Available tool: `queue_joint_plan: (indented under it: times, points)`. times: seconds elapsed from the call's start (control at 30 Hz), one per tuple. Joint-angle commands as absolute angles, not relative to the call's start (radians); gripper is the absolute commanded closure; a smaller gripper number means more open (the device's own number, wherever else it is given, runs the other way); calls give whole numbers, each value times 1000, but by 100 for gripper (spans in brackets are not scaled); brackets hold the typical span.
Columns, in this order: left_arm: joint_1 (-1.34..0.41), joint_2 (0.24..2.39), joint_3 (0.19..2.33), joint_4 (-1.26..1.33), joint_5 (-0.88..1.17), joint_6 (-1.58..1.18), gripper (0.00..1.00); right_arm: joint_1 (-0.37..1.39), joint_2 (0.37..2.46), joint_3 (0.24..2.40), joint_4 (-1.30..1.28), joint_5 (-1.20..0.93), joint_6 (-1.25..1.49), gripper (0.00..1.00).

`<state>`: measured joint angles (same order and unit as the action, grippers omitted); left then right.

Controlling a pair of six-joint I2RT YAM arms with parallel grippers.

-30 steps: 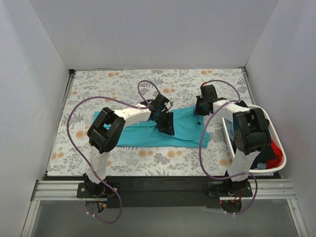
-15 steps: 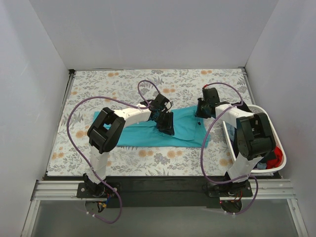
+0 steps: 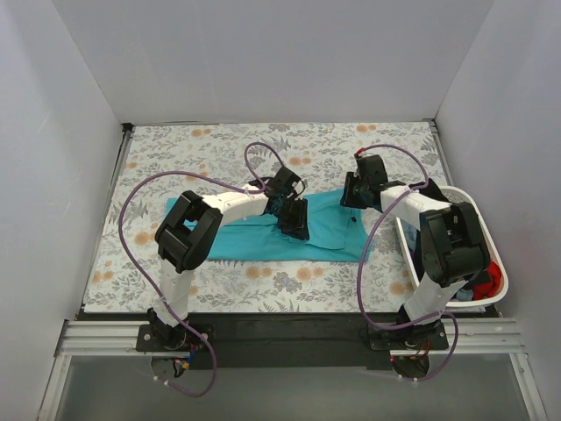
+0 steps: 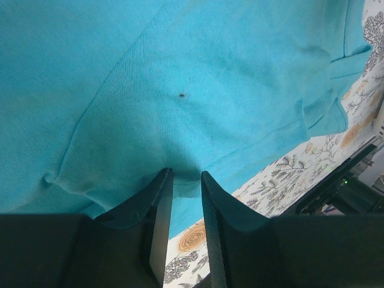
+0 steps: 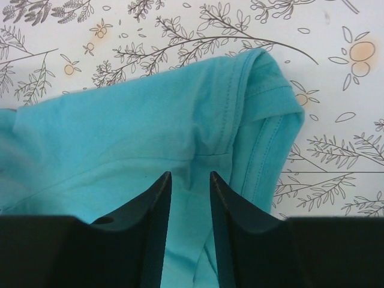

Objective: Fold and stack the t-shirts
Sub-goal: Fold the tshirt

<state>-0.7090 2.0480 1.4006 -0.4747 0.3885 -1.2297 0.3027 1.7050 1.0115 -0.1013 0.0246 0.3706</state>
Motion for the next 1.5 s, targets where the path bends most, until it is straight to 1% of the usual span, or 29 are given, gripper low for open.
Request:
queue_joint_plan:
  times: [0.0, 0.17, 0.2, 0.27, 0.3, 0.4, 0.7, 1.07, 1.47]
  points:
    - [-709, 2017, 1430, -488, 377, -1216, 76, 318, 1733, 1042, -72, 17, 356, 65]
    - [-709, 2019, 1428, -489, 374, -1215, 75, 330, 1753, 1046, -75, 28, 370, 74]
    - [-709, 2017, 1427, -491, 373, -1213, 75, 331, 1750, 1043, -75, 29, 374, 80]
    - [-707, 2017, 1428, -489, 371, -1212, 76, 339, 1741, 1040, -75, 32, 379, 86]
    - [-707, 2017, 1427, -491, 371, -1212, 75, 342, 1730, 1040, -77, 35, 382, 91]
    - [-709, 2017, 1427, -491, 370, -1215, 76, 365, 1703, 1046, -97, 55, 391, 99]
    - [-707, 2016, 1436, -489, 371, -1218, 76, 419, 1635, 1057, -143, 100, 423, 99]
    - [-707, 2005, 1431, -491, 359, -1226, 76, 462, 1690, 1089, -163, 104, 451, 99]
    - [-699, 1965, 1436, -489, 354, -1236, 76, 463, 1683, 989, -169, 169, 445, 99]
